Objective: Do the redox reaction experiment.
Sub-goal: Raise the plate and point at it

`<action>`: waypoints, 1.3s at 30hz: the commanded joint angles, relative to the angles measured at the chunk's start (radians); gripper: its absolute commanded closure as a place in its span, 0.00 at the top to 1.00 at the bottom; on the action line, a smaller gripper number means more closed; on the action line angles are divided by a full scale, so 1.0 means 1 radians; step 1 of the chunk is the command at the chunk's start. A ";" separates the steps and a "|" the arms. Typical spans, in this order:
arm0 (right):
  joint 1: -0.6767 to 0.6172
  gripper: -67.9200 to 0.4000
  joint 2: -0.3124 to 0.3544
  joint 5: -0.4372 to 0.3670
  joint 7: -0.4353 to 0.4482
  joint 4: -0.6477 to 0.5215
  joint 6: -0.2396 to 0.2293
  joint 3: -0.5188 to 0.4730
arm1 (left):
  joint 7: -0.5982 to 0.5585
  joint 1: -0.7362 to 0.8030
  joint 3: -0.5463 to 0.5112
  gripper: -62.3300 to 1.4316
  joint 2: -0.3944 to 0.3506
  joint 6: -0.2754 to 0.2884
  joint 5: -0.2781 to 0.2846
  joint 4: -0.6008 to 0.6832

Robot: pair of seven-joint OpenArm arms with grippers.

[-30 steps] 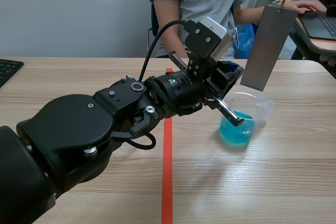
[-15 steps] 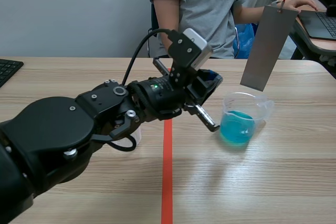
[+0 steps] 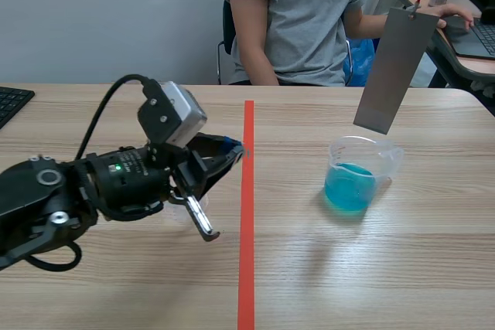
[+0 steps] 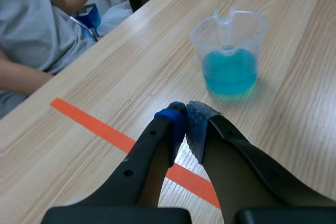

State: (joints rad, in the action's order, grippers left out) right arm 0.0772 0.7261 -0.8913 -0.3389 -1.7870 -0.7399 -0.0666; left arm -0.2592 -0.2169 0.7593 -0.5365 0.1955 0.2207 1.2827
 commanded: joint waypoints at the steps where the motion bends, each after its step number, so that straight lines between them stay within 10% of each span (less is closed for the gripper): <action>1: 0.017 0.02 0.016 -0.018 0.019 -0.019 -0.006 -0.013 | -0.014 0.027 -0.033 0.07 -0.042 0.001 0.035 0.054; 17: 0.017 0.02 0.016 -0.018 0.019 -0.019 -0.006 -0.013 | -0.014 0.393 -0.180 0.07 -0.414 0.001 0.139 0.303; 39: 0.017 0.02 0.016 -0.018 0.019 -0.019 -0.006 -0.013 | 0.016 0.855 -0.419 0.07 -0.509 -0.004 0.184 0.293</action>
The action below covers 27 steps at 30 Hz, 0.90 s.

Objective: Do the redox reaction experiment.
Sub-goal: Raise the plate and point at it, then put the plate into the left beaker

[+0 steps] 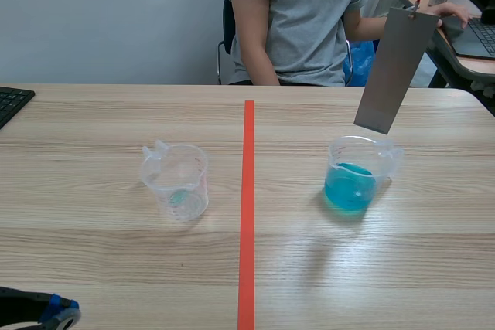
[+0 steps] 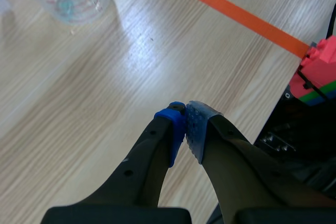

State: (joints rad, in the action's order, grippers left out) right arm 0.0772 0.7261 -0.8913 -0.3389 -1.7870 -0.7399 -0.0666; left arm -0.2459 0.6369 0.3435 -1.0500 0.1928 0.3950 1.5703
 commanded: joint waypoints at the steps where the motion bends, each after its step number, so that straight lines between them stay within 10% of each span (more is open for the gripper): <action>1: 0.017 0.02 0.016 -0.018 0.019 -0.019 -0.006 -0.013 | 0.014 0.011 -0.004 0.07 0.005 -0.004 0.010 0.005; 27: 0.018 0.02 0.016 -0.018 0.020 -0.019 -0.006 -0.013 | -0.121 0.025 -0.009 0.07 0.094 -0.008 0.028 0.008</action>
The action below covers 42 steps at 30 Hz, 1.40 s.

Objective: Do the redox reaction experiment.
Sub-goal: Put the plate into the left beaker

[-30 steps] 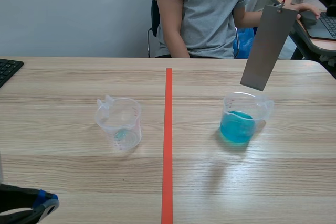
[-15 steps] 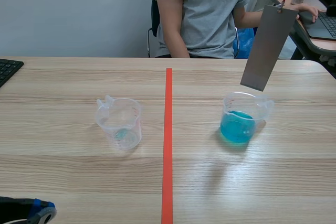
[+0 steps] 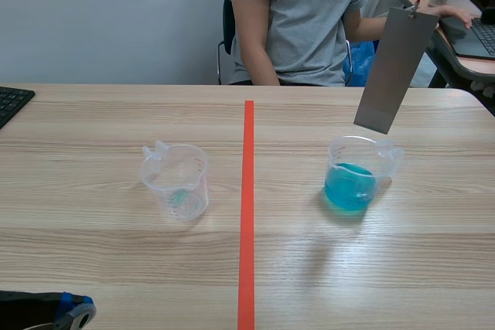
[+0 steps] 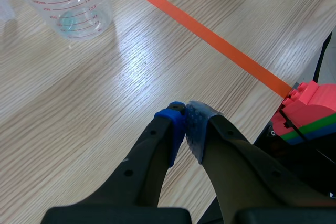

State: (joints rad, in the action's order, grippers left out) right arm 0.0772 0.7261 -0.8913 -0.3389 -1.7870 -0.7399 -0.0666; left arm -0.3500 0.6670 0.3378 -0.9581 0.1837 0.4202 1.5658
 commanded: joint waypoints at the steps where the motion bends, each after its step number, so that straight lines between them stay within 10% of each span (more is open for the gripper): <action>1: 0.018 0.02 0.016 -0.018 0.021 -0.019 -0.006 -0.012 | -0.016 -0.005 -0.003 0.07 0.002 0.002 0.003 0.013; 20: 0.175 0.02 -0.036 0.002 0.049 -0.019 -0.006 0.192 | 0.006 -0.005 -0.003 0.07 0.002 0.002 0.003 0.013; 42: 0.356 0.02 -0.431 0.255 -0.019 -0.018 0.022 0.515 | 0.010 -0.005 -0.003 0.07 0.002 0.001 0.003 0.013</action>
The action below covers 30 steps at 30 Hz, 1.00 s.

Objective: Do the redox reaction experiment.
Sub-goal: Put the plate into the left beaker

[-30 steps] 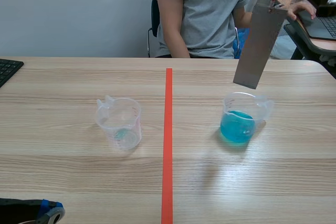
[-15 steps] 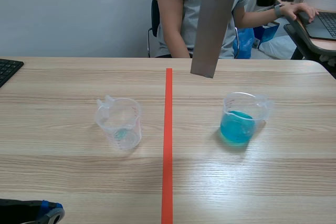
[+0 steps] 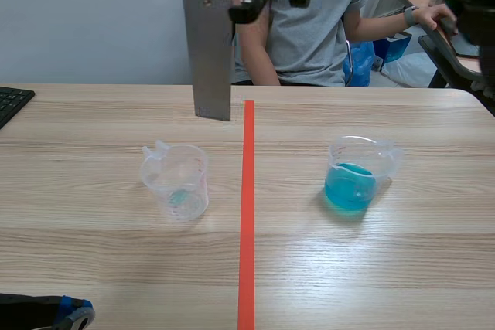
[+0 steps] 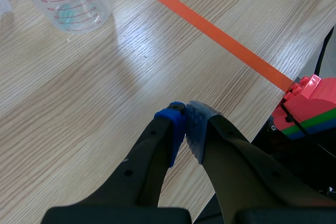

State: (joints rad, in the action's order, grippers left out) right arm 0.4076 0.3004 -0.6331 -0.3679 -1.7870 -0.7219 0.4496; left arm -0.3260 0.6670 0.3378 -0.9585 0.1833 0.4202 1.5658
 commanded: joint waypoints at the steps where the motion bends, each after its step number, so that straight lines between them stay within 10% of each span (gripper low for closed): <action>1: 0.025 0.02 -0.024 0.010 0.007 -0.018 0.004 0.011 | -0.014 -0.005 -0.003 0.07 0.003 0.002 0.003 0.013; 11: 0.025 0.02 -0.143 0.100 -0.038 -0.017 0.023 0.091 | -0.014 -0.005 -0.003 0.07 0.003 -0.002 0.003 0.013; 30: 0.025 0.02 -0.160 0.139 0.027 0.100 0.026 0.090 | -0.014 -0.005 -0.003 0.07 0.003 -0.002 0.003 0.013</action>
State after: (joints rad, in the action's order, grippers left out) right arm 0.4095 0.1413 -0.4885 -0.3630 -1.6871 -0.7029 0.5510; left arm -0.3260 0.6670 0.3378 -0.9585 0.1829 0.4202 1.5658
